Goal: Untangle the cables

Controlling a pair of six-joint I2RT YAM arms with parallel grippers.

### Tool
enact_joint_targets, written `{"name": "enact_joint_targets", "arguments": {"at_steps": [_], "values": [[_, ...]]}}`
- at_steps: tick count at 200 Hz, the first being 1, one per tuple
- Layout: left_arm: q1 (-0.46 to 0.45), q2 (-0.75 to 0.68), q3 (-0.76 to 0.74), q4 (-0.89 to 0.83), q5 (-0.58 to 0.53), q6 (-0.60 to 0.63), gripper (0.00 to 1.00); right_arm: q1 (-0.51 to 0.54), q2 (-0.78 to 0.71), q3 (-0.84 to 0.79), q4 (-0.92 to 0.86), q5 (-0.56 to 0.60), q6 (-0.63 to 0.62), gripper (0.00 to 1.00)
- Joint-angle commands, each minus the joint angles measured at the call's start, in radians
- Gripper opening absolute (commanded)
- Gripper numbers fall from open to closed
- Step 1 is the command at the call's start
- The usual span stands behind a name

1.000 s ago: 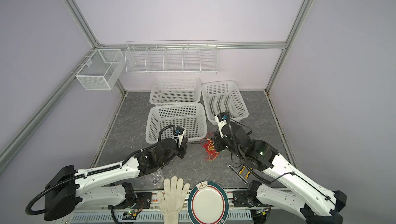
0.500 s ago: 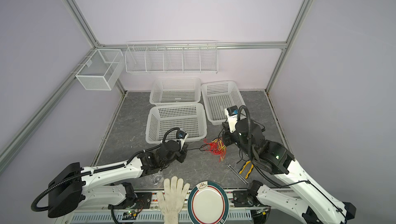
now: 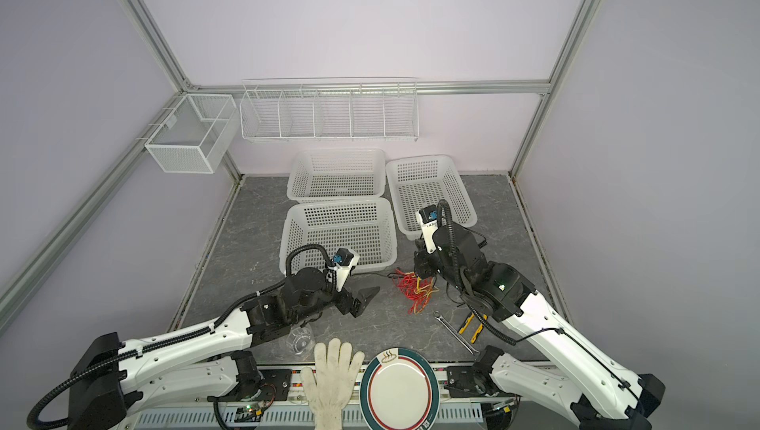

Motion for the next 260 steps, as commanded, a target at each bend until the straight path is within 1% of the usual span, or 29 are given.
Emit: {"name": "enact_joint_targets", "arguments": {"at_steps": [1,17,49,71,92,129,165,174,185,209,229,241,260], "values": [[-0.002,-0.003,0.029,0.079,0.046,0.036,0.99,-0.008,0.012,-0.017,0.075,-0.076,0.001,0.06],[-0.002,0.027,0.065,0.092,0.048,0.045,0.99,-0.010,0.026,-0.018,0.084,-0.102,0.000,0.06],[-0.002,0.065,0.107,0.116,0.032,0.039,0.99,-0.015,0.041,-0.024,0.095,-0.093,0.005,0.06],[-0.002,0.093,0.111,0.155,0.036,0.037,0.99,-0.019,0.040,-0.032,0.124,-0.140,0.006,0.06],[-0.002,0.152,0.139,0.171,0.032,0.030,1.00,-0.019,0.039,-0.039,0.143,-0.173,0.006,0.06],[-0.002,0.278,0.198,0.245,0.025,0.014,0.92,-0.020,0.045,-0.049,0.155,-0.212,0.013,0.06],[-0.002,0.393,0.267,0.297,0.004,-0.002,0.81,-0.021,0.035,-0.070,0.183,-0.253,0.026,0.06],[-0.002,0.416,0.277,0.326,0.014,-0.006,0.76,-0.022,0.031,-0.074,0.186,-0.262,0.029,0.06],[-0.002,0.439,0.277,0.376,0.021,-0.011,0.66,-0.021,0.029,-0.078,0.190,-0.264,0.030,0.06],[-0.002,0.468,0.285,0.420,0.025,-0.030,0.33,-0.022,0.022,-0.088,0.195,-0.261,0.031,0.07],[-0.002,0.483,0.298,0.406,0.027,-0.040,0.00,-0.026,0.011,-0.100,0.202,-0.255,0.034,0.07],[-0.002,0.485,0.306,0.390,0.023,-0.043,0.00,-0.026,0.005,-0.107,0.201,-0.241,0.032,0.08],[-0.002,0.485,0.310,0.382,0.010,-0.047,0.00,-0.027,-0.006,-0.119,0.177,-0.183,0.031,0.19]]}}
